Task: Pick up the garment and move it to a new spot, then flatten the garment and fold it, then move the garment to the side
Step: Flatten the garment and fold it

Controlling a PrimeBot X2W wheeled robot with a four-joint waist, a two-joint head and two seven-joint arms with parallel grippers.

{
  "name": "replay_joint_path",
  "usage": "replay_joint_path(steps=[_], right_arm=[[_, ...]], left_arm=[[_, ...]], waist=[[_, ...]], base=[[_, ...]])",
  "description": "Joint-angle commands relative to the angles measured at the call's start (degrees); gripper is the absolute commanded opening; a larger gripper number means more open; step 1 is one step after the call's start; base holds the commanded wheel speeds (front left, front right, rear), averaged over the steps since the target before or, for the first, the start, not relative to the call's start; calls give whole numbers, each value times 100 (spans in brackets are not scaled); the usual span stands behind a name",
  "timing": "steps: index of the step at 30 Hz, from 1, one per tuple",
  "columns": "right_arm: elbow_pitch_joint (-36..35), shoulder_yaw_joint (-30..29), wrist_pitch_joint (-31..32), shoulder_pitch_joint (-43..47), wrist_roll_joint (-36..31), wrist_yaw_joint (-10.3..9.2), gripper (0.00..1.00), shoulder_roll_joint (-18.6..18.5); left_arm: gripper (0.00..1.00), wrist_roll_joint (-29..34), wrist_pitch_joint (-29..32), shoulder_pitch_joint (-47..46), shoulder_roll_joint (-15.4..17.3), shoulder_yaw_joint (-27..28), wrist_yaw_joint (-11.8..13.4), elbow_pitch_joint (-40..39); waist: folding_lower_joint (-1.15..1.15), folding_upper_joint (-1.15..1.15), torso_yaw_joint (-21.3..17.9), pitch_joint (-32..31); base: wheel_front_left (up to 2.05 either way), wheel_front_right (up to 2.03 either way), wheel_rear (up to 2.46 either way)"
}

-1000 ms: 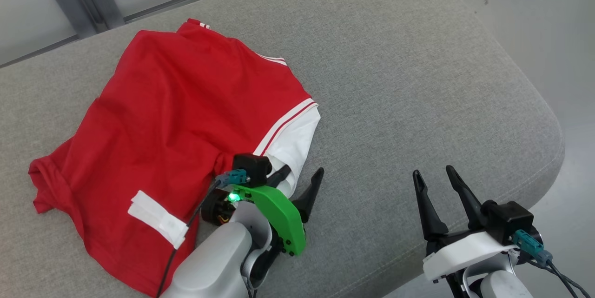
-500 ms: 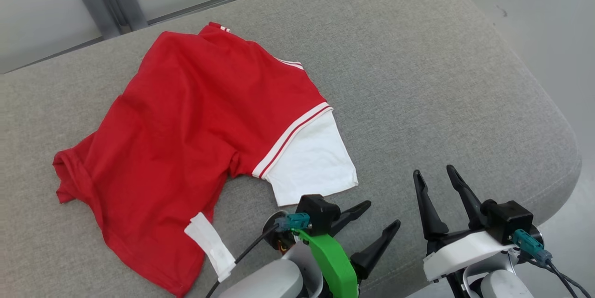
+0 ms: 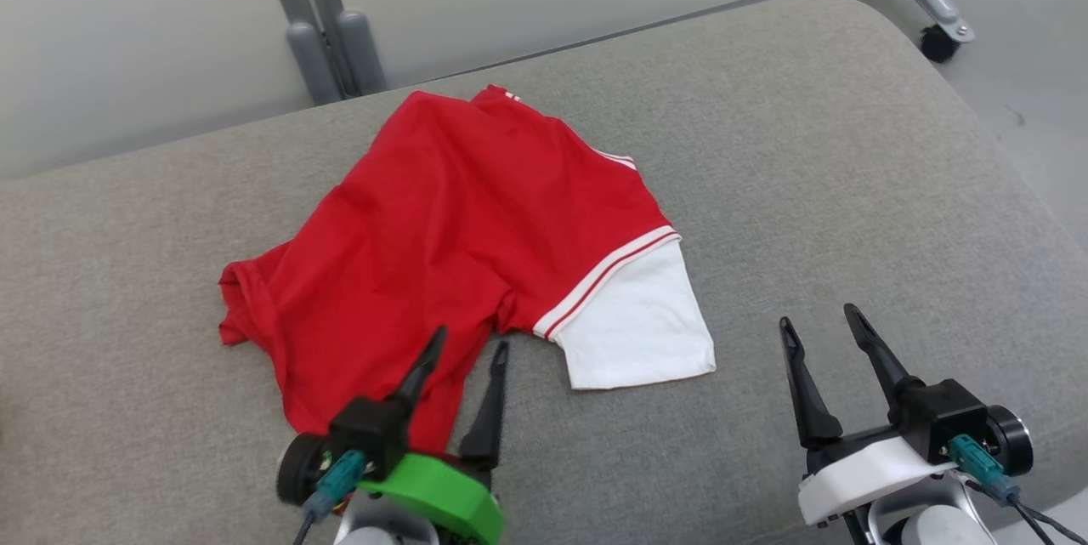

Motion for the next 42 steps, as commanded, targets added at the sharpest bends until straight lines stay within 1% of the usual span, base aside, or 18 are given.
replay_joint_path(steps=[1,3,6,9,12,15,19,23,31,38,40,42], right_arm=[[-52,-47,-19,44,-34,-6,100,-65],[-65,-94,-19,55,-59,-6,100,-116],[-61,-198,-19,109,-66,-6,100,-179],[-35,-360,-19,209,-86,-6,100,-224],[44,-428,-19,277,-124,-6,100,-221],[133,-480,-19,324,-146,-6,100,-213],[213,-562,-19,346,-94,-6,100,-161],[241,-550,-19,333,-129,-6,100,-130],[239,-532,-19,299,-156,-6,100,-136],[223,-510,-19,125,-48,-6,100,-100],[189,-461,-19,-40,-19,-6,100,-105],[550,-293,-14,-133,-12,-6,100,-153]], left_arm=[[100,200,1,281,64,273,65,-150],[100,437,1,699,104,730,103,-330],[100,673,2,1277,60,1473,118,-497],[100,886,2,1776,-50,2191,-23,-525],[100,1078,1,2091,-131,2760,-283,-438],[100,1308,1,2265,-268,3252,-611,-353],[100,1551,1,2325,-444,3695,-972,-360],[100,1731,1,2279,-594,3927,-1227,-411],[100,1888,1,2287,-690,4088,-1421,-435],[100,1707,1,2151,-701,3904,-1452,-451],[100,1657,0,2056,-701,3764,-1393,-480],[100,1456,5,2051,-700,3544,-1247,-240]], waist=[[0,0,471,-356],[0,0,604,-404],[0,0,765,-466],[0,0,927,-514],[0,0,1010,-532],[0,0,1040,-528],[0,0,1039,-511],[0,0,1004,-497],[0,0,908,-493],[0,0,856,-404],[0,0,847,-348],[0,0,837,-289]], base=[[0,0,0],[0,0,0],[0,0,0],[0,0,0],[0,0,0],[0,0,0],[0,0,0],[0,0,0],[0,0,0],[0,0,0],[0,0,0],[0,0,0]])
